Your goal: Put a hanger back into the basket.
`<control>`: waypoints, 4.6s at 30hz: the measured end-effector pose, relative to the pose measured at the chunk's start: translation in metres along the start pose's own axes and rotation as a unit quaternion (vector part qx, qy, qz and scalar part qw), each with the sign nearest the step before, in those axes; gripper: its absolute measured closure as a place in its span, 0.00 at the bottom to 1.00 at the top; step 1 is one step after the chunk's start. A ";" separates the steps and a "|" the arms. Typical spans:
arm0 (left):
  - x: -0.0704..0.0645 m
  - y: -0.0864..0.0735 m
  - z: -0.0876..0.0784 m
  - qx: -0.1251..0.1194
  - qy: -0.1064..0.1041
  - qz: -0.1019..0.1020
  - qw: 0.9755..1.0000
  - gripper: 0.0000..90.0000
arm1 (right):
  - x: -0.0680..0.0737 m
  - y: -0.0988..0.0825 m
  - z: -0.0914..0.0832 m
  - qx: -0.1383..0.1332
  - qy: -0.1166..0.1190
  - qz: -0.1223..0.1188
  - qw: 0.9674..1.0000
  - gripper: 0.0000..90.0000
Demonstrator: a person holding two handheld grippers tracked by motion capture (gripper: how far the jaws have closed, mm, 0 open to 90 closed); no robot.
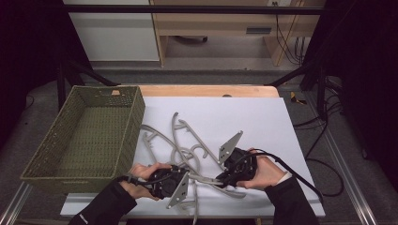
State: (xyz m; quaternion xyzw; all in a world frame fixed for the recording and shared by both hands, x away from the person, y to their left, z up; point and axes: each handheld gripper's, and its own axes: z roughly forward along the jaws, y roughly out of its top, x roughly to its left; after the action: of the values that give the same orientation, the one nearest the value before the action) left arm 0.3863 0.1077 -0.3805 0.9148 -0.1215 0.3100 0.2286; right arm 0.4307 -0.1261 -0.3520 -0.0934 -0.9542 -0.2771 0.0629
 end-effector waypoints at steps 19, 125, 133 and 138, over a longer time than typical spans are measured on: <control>0.023 0.010 -0.005 0.000 -0.032 -0.159 0.987 0.90 | -0.004 -0.034 -0.030 -0.147 -0.148 0.029 0.978 0.48; 0.095 -0.281 -0.177 0.065 0.192 -0.499 0.843 0.91 | -0.005 -0.118 -0.037 -0.297 -0.325 0.199 0.876 0.03; 0.088 -0.296 -0.172 0.086 0.191 -0.507 0.836 0.91 | -0.005 -0.119 -0.038 -0.295 -0.326 0.199 0.876 0.04; 0.082 -0.304 -0.170 0.102 0.189 -0.511 0.832 0.91 | -0.005 -0.119 -0.037 -0.294 -0.325 0.198 0.877 0.04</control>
State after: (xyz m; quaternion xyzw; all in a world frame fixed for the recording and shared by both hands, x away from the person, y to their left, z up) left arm 0.4736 0.4485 -0.3139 0.7879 0.4419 0.3266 0.2781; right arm 0.4132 -0.2454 -0.3827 -0.3794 -0.7569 -0.4811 -0.2275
